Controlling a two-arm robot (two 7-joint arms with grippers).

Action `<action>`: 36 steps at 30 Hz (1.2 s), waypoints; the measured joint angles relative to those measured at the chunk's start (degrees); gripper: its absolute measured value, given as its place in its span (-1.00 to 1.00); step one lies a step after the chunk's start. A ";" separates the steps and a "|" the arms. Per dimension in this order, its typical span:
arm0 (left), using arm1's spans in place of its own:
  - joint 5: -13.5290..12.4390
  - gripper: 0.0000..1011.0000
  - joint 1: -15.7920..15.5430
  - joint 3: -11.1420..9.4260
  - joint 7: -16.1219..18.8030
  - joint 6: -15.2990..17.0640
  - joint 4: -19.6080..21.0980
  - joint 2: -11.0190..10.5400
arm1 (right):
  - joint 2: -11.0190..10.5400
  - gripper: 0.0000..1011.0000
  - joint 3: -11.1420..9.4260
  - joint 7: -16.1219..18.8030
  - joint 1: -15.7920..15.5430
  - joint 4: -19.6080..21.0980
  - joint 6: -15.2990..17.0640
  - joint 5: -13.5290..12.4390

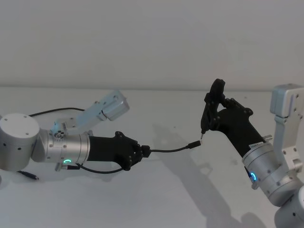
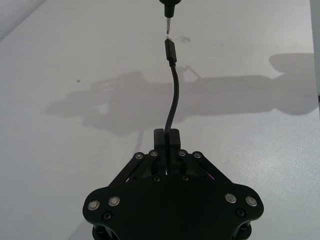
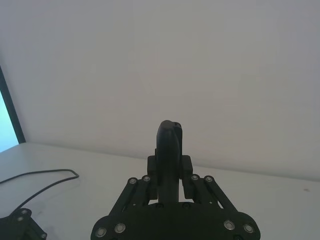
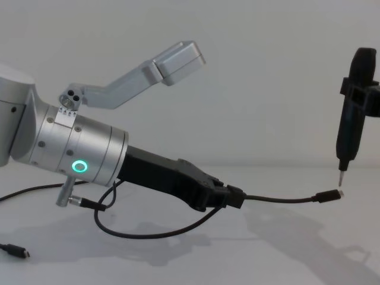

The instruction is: Pick up the data cable with the one hand.

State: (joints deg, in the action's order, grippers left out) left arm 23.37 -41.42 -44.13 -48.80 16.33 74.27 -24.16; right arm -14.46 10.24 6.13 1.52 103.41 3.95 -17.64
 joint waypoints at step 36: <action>-0.01 -0.91 -0.01 0.00 0.00 0.01 0.03 0.00 | 1.45 -0.46 -0.62 0.33 -0.16 -0.69 0.60 1.72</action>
State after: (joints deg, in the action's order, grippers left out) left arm 23.36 -41.42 -44.13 -48.79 16.34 74.31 -24.16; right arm -13.01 9.62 6.46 1.36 102.72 4.55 -15.93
